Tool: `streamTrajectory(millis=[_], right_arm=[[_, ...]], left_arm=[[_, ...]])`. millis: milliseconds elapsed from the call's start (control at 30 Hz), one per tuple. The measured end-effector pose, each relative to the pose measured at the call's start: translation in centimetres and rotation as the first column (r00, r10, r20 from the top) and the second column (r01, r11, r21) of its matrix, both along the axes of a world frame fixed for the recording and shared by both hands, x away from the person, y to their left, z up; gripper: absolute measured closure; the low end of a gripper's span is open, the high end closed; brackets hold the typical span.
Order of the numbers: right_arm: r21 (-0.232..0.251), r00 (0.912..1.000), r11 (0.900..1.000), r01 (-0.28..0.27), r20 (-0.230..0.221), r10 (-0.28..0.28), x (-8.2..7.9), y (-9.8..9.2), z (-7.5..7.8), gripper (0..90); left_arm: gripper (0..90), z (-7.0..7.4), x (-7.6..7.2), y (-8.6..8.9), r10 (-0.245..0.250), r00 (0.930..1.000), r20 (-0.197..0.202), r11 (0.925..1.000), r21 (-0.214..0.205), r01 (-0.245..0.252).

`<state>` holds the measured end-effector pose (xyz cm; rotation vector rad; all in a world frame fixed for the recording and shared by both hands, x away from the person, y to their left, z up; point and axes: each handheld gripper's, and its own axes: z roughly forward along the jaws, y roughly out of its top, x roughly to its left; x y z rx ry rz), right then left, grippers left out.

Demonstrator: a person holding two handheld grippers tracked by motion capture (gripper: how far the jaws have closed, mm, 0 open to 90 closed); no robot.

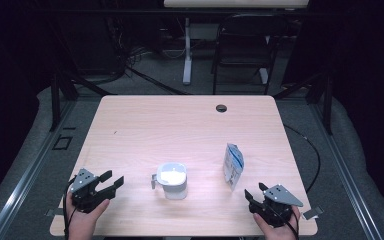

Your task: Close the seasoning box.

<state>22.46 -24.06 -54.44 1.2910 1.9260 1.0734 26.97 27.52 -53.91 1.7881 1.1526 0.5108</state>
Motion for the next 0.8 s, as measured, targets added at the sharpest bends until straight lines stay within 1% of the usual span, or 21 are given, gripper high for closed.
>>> streamTrajectory(millis=[67, 100, 133, 167, 200, 233, 267, 367, 400, 433, 467, 533, 567, 633, 767, 800], right_arm=[[-0.009, 1.0, 1.0, 0.002, -0.002, -0.002, -0.3, -0.1, -0.3, 44.3], [-0.017, 1.0, 0.9998, 0.008, 0.001, -0.008, -0.4, -0.1, -0.4, 44.3], [-0.014, 0.9999, 0.9998, 0.013, -0.002, -0.013, -0.5, -0.2, -0.6, 44.3], [-0.014, 0.9999, 0.9999, 0.01, -0.014, -0.01, -0.6, -0.3, -0.8, 44.3], [-0.021, 0.9998, 0.9997, 0.01, -0.014, -0.01, -0.6, -0.5, -0.9, 44.3], [-0.021, 0.9998, 0.9997, 0.014, -0.016, -0.015, -0.6, -0.6, -1.0, 44.1], [-0.018, 0.9997, 0.9997, 0.016, -0.018, -0.016, -0.6, -0.7, -1.1, 44.0], [-0.001, 0.9993, 0.9995, 0.03, -0.022, -0.03, -0.7, -1.1, -1.4, 43.8], [-0.003, 0.9992, 0.9995, 0.033, -0.024, -0.033, -0.7, -1.3, -1.5, 43.8], [0.002, 0.999, 0.9993, 0.038, -0.023, -0.038, -0.7, -1.4, -1.6, 43.8], [0.011, 0.9989, 0.9991, 0.041, -0.023, -0.041, -0.6, -1.4, -1.6, 43.8], [0.011, 0.9988, 0.9989, 0.045, -0.022, -0.045, -0.6, -1.6, -1.6, 43.8], [0.017, 0.9988, 0.9989, 0.045, -0.022, -0.044, -0.6, -1.6, -1.7, 43.8], [0.011, 0.9986, 0.9987, 0.049, -0.019, -0.049, -0.6, -1.7, -1.7, 43.8], [0.015, 0.9982, 0.9983, 0.057, -0.018, -0.057, -0.6, -2.0, -1.6, 43.8], [0.014, 0.9982, 0.9982, 0.058, -0.018, -0.058, -0.6, -2.0, -1.5, 43.8]], left_arm=[[46.0, -0.5, 0.0, 0.5, 0.013, 0.9998, -0.016, 0.9999, -0.002, -0.013], [45.9, -0.9, 0.0, 0.8, 0.018, 0.9997, -0.019, 0.9998, -0.009, -0.019], [45.0, -1.2, -0.1, 1.1, 0.027, 0.9993, -0.027, 0.9996, -0.01, -0.027], [43.6, -1.6, -0.2, 1.3, 0.032, 0.999, -0.03, 0.9994, -0.01, -0.033], [42.8, -1.9, -0.3, 1.5, 0.037, 0.9985, -0.042, 0.9993, -0.001, -0.037], [41.9, -2.1, -0.4, 1.6, 0.049, 0.9979, -0.042, 0.9988, 0.002, -0.049], [40.9, -2.3, -0.5, 1.7, 0.058, 0.9975, -0.04, 0.9983, 0.01, -0.057], [40.2, -2.9, -0.7, 2.1, 0.07, 0.9963, -0.05, 0.9975, 0.008, -0.07], [40.2, -3.0, -0.8, 2.2, 0.076, 0.9954, -0.059, 0.9971, 0.017, -0.075], [40.2, -3.1, -0.8, 2.2, 0.083, 0.9949, -0.058, 0.9965, 0.012, -0.082], [40.2, -3.1, -0.7, 2.3, 0.081, 0.9947, -0.062, 0.9967, 0.011, -0.081], [40.1, -3.0, -0.7, 2.4, 0.085, 0.9946, -0.059, 0.9962, 0.021, -0.084], [40.1, -2.9, -0.7, 2.4, 0.083, 0.9949, -0.057, 0.9965, 0.017, -0.082], [39.8, -2.7, -0.7, 2.6, 0.089, 0.9946, -0.053, 0.9958, 0.025, -0.088], [39.9, -2.4, -0.8, 2.8, 0.089, 0.995, -0.044, 0.9956, 0.034, -0.088], [39.9, -2.3, -0.8, 2.9, 0.085, 0.9951, -0.051, 0.9958, 0.038, -0.083]])
